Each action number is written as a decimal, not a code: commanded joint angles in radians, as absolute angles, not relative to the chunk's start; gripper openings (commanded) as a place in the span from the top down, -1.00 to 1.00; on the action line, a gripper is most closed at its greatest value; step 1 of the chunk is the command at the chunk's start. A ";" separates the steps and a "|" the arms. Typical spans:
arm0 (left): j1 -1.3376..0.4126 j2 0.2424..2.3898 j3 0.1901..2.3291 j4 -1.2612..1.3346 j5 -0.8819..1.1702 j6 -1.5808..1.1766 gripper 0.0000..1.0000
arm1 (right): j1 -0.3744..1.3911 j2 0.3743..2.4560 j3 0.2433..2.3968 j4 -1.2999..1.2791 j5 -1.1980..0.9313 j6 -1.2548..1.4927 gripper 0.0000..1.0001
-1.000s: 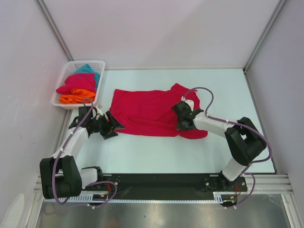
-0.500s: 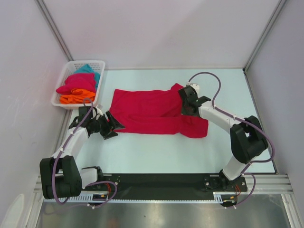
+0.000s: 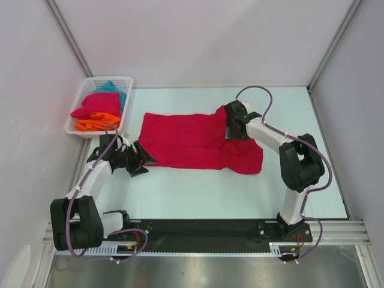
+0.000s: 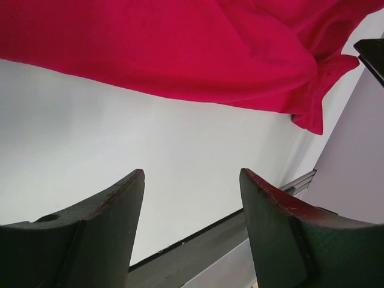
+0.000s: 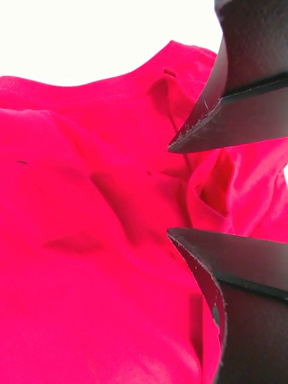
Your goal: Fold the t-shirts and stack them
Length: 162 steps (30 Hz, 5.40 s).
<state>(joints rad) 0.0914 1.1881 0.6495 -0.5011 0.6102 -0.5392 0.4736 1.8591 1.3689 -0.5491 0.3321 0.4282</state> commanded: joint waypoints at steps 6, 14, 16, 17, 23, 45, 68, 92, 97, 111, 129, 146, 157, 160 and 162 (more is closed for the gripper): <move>0.086 1.204 0.693 -0.486 0.607 -0.511 -0.40 | 0.483 1.596 1.220 -0.552 0.350 0.454 -0.16; 0.087 1.207 0.683 -0.477 0.617 -0.511 -0.40 | 0.509 1.463 1.014 -0.525 0.325 0.520 -0.14; 0.087 1.203 0.678 -0.479 0.617 -0.512 -0.40 | 0.509 1.479 0.985 -0.519 0.325 0.529 -0.14; 0.087 1.197 0.677 -0.479 0.620 -0.511 -0.40 | 0.508 1.483 0.979 -0.512 0.325 0.531 -0.13; 0.087 1.192 0.663 -0.479 0.617 -0.505 -0.40 | 0.508 1.571 0.977 -0.471 0.348 0.520 -0.12; 0.091 1.200 0.680 -0.492 0.601 -0.489 -0.40 | 0.414 1.778 1.175 -0.440 0.434 0.417 -0.10; 0.106 1.321 0.848 -0.595 0.129 -0.485 -0.43 | 0.517 1.338 0.916 -0.552 0.330 0.531 -0.24; 0.089 1.565 0.925 -0.486 0.112 -0.577 -0.43 | 0.519 1.422 0.874 -0.561 0.314 0.552 -0.30; 0.086 1.600 0.922 -0.453 0.136 -0.584 -0.42 | 0.519 1.428 0.882 -0.592 0.328 0.558 -0.30; 0.078 1.654 0.877 -0.347 0.195 -0.611 -0.26 | 0.522 1.331 0.835 -0.676 0.364 0.587 -0.38; 0.080 1.473 0.893 -0.445 0.219 -0.597 1.00 | 0.522 1.401 0.805 -0.623 0.353 0.589 0.18; 0.094 1.336 0.867 -0.538 0.198 -0.552 1.00 | 0.541 1.198 0.843 -0.860 0.432 0.696 1.00; 0.156 1.273 0.859 -0.598 0.204 -0.508 1.00 | 0.534 1.097 0.896 -0.985 0.575 0.793 0.99; 0.204 1.261 0.859 -0.620 0.210 -0.479 1.00 | 0.528 1.104 0.900 -0.999 0.580 0.804 0.97; 0.224 1.253 0.859 -0.627 0.216 -0.460 1.00 | 0.529 1.111 0.903 -1.002 0.578 0.804 0.95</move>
<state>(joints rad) 0.1745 1.2999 0.8623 -0.6022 0.2157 -0.5220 0.5343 1.1027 0.8604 -0.9562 0.5140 0.7673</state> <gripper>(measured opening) 0.012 0.022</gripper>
